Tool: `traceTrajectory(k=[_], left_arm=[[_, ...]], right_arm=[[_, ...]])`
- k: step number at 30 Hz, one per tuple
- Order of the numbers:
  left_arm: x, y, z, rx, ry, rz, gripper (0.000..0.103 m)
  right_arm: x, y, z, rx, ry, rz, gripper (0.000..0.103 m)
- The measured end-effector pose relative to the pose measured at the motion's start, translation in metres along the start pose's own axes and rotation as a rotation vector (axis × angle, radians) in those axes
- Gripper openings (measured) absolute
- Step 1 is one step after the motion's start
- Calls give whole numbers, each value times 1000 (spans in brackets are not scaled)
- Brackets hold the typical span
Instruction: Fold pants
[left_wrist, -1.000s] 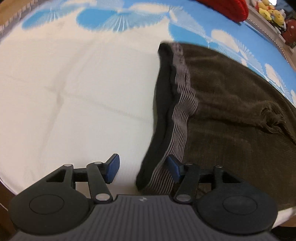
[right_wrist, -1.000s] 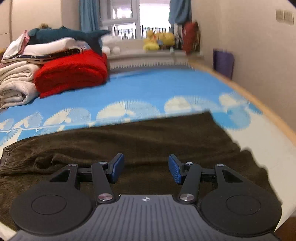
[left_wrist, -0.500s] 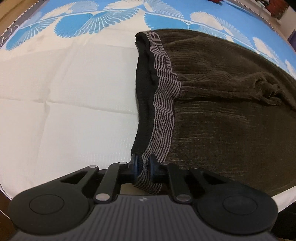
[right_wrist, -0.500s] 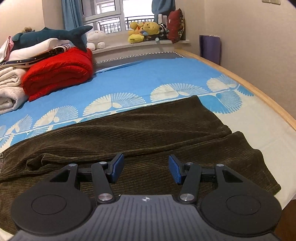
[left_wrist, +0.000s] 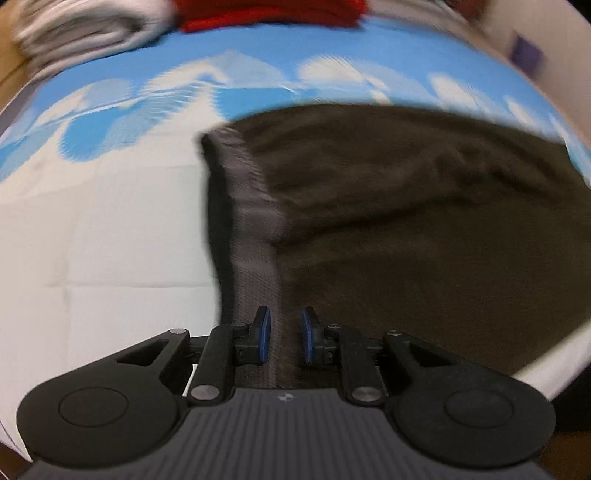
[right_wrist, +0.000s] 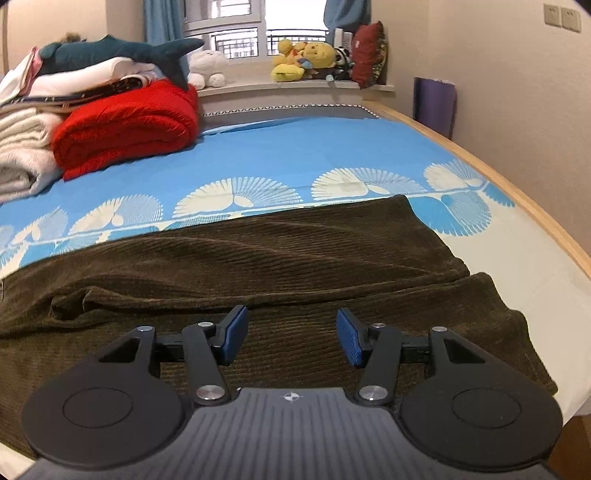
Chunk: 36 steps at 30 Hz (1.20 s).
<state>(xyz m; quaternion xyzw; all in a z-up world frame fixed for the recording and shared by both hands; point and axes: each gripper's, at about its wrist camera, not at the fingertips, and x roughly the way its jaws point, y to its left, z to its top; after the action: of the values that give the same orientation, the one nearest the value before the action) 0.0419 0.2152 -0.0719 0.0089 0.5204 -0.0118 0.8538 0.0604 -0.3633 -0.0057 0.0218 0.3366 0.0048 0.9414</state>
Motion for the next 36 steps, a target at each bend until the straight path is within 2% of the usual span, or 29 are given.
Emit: traceTrajectory(k=[1, 3, 5, 8, 16, 25, 30, 36], left_arm=[[8, -6, -2, 37, 43, 10, 21], [27, -14, -9, 95, 147, 80, 20], [26, -20, -7, 115, 136, 88, 21], [22, -18, -3, 86, 119, 71, 23], [-2, -26, 8, 73, -46, 38, 31], [-20, -34, 29, 30, -230, 81, 49], [-24, -43, 39, 12, -296, 110, 52], [-22, -51, 50, 3, -314, 102, 52]], right_arm=[[0, 1, 0, -4, 0, -3, 55], [0, 1, 0, -5, -1, -9, 55], [-1, -1, 0, 1, -1, -12, 55], [-1, -1, -1, 8, -2, -15, 55], [5, -1, 1, 20, 12, -27, 55], [13, 14, 2, -39, 11, -21, 55], [17, 18, 5, -49, 17, -10, 55], [24, 22, 8, -42, 16, -15, 55]])
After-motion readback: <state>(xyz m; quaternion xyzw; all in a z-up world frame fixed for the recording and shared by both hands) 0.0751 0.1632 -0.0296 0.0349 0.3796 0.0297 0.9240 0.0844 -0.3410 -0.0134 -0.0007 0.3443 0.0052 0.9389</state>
